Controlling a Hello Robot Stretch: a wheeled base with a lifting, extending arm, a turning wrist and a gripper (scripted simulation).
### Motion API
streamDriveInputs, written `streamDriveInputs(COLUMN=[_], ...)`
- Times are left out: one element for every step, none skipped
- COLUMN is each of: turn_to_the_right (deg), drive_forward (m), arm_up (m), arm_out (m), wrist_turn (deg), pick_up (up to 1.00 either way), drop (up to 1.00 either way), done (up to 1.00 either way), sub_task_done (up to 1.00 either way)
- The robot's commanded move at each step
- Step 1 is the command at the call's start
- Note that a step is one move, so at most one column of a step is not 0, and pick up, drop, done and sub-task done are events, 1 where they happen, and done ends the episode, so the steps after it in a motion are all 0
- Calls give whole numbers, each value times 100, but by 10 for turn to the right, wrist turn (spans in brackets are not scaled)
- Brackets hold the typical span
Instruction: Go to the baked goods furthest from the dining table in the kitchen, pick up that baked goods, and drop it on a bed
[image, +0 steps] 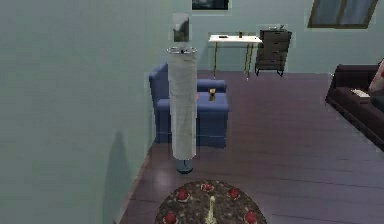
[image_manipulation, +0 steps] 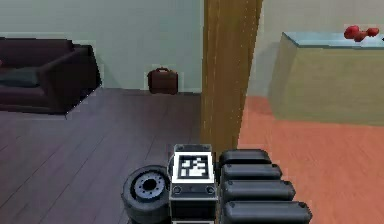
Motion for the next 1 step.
streamDriveInputs(turn_to_the_right=[210], drive_forward=[0], arm_up=[0], arm_out=[0], wrist_turn=[0], pick_up=[0], drop=[0], done=[0], sub_task_done=[0])
